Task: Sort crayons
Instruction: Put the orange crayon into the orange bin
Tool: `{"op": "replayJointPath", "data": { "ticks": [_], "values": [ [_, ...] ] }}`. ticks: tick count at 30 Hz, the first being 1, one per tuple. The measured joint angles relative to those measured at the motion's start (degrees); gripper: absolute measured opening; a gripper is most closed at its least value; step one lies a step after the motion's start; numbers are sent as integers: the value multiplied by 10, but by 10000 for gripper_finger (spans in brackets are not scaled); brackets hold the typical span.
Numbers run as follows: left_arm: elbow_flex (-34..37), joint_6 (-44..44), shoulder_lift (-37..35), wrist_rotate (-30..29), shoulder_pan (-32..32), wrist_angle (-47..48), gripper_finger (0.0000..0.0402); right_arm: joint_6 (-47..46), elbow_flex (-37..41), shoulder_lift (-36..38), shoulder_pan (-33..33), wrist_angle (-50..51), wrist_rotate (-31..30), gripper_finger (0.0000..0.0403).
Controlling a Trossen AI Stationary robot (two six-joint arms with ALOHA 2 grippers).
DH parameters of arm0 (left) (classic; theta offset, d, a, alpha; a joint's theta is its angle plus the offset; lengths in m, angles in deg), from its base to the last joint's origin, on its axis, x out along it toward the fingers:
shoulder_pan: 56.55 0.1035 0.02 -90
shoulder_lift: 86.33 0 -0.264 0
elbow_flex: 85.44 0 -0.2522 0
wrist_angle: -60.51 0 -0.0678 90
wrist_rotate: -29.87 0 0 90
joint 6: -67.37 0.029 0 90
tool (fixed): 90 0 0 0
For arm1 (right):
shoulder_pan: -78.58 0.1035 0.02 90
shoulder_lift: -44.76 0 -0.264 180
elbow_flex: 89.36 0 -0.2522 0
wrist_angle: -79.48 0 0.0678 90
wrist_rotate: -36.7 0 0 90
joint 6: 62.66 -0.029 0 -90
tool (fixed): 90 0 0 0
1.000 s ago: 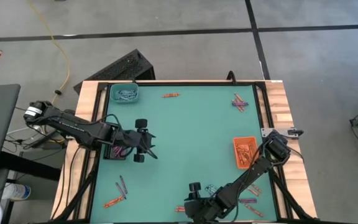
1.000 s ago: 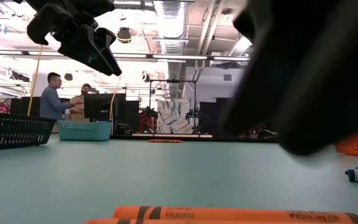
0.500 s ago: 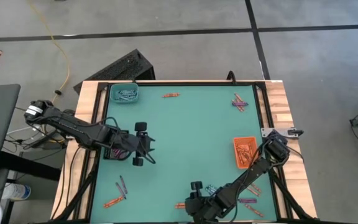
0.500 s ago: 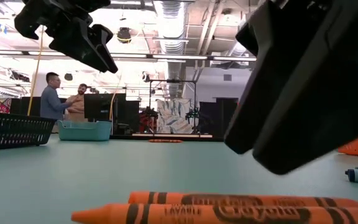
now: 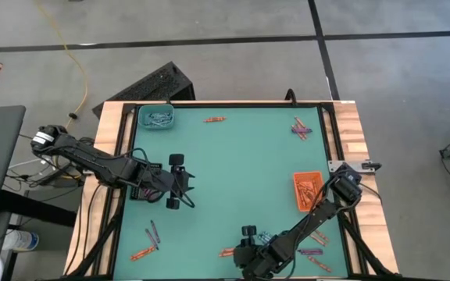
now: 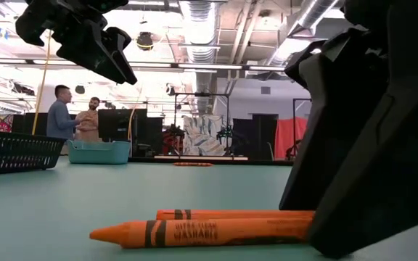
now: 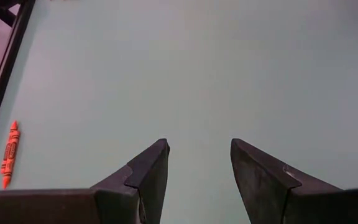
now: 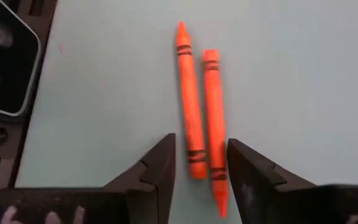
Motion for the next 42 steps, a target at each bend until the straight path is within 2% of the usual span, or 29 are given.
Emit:
{"op": "replayJointPath", "data": {
  "ticks": [17, 27, 31, 37, 42],
  "values": [
    [0, 2, 0, 0, 0, -1, 165, 0, 0, 13, -20, 85, -33, 150],
    [0, 5, 0, 0, 0, -1, 165, 70, -35, 17, -28, 90, -50, 150],
    [0, 10, 0, -8, 0, 0, 165, 104, -31, 17, -56, 82, -45, 150],
    [0, 2, 0, -13, 0, 14, 165, 170, -28, 17, -110, 34, -3, 150],
    [0, -14, 0, -5, 0, 34, 165, 208, -28, 13, -150, 5, 106, 150]
  ]
}}
